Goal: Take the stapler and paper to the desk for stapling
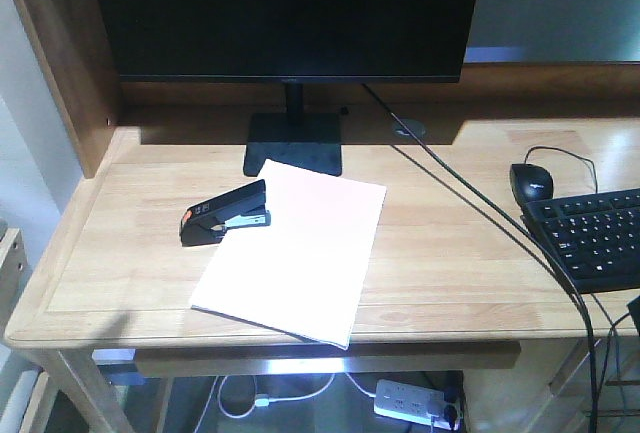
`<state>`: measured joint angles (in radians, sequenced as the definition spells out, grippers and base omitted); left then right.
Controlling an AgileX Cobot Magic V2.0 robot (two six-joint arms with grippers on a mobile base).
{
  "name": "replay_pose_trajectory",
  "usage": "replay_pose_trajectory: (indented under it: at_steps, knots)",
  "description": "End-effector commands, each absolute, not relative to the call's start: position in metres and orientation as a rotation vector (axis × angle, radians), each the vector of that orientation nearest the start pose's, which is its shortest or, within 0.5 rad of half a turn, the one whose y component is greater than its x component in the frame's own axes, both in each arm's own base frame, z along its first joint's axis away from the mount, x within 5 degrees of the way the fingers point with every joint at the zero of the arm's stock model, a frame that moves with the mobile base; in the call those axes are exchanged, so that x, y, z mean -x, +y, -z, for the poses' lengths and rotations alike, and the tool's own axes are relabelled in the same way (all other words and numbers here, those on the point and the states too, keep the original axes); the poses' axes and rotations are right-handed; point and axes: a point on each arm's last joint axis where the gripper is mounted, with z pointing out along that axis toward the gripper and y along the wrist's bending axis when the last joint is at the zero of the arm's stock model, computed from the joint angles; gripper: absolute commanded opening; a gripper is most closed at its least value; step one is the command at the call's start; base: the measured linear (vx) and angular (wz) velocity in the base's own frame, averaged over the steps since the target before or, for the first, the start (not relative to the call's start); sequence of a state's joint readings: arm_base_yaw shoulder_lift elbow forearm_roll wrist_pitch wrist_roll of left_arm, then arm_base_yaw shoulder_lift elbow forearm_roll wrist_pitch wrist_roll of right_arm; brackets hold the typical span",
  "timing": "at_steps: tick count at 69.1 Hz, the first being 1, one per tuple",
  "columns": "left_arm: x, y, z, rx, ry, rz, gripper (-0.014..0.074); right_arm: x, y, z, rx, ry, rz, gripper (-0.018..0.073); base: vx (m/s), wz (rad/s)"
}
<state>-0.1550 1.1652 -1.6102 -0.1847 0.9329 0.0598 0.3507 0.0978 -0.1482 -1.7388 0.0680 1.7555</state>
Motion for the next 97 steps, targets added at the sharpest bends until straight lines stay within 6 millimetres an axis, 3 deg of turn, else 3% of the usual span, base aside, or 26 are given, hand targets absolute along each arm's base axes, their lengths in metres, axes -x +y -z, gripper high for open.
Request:
replay_pose_trajectory:
  at_steps: [1,17,24,38,54,84,92,97]
  knots:
    - [-0.179,-0.041,-0.508,-0.203,1.807,0.268,-0.0006,-0.056,0.012,-0.267,0.205,1.386,-0.194,0.057,0.0,0.0]
    - [-0.115,-0.028,-0.457,-0.21,1.658,0.209,-0.0006,-0.056,0.012,-0.267,0.205,1.386,-0.194,0.057,0.0,0.0]
    - [-0.091,-0.023,-0.426,-0.218,1.627,0.184,-0.0006,-0.056,0.012,-0.267,0.205,1.386,-0.194,0.057,0.0,0.0]
    - [-0.055,-0.017,-0.368,-0.182,1.559,0.212,-0.0006,-0.056,0.012,-0.267,0.205,1.386,-0.194,0.057,0.0,0.0]
    - [-0.037,-0.015,-0.311,-0.162,1.543,0.235,-0.0006,-0.056,0.012,-0.267,0.205,1.386,-0.194,0.057,0.0,0.0]
    - [-0.033,-0.013,-0.305,-0.153,1.494,0.227,-0.0006,-0.056,0.013,-0.267,0.204,1.388,-0.207,0.0552,0.0,0.0]
    - [-0.033,-0.013,-0.305,-0.153,1.494,0.227,-0.0006,-0.056,0.013,-0.267,0.173,1.394,-0.245,0.0431,0.0,0.0]
    - [-0.033,-0.013,-0.305,-0.153,1.494,0.227,-0.0006,-0.056,0.013,-0.267,0.158,1.396,-0.263,0.0272,0.0,0.0]
